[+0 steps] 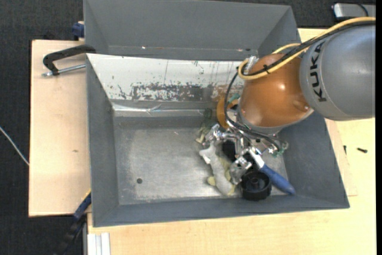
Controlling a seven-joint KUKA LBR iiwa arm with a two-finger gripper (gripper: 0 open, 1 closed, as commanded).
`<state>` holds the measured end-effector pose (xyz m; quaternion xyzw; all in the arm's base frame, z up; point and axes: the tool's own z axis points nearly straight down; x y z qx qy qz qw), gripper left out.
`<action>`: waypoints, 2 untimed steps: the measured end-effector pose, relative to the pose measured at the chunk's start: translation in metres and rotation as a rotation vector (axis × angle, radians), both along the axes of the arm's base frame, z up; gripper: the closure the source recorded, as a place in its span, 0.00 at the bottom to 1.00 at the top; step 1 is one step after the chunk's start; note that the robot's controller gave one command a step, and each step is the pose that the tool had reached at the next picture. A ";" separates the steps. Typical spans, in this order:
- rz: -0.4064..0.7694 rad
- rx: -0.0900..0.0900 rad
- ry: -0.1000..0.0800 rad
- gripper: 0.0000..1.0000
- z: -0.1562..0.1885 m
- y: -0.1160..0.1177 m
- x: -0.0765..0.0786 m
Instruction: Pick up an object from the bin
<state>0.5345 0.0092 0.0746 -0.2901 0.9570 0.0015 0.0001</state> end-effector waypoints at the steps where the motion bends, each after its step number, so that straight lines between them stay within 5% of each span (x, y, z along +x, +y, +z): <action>1: 0.001 -0.005 0.006 1.00 0.001 -0.003 -0.001; 2: 0.253 -0.003 -0.013 1.00 0.154 0.011 -0.006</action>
Offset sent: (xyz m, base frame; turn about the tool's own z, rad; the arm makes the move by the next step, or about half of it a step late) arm 0.0000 0.0000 0.0000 0.0000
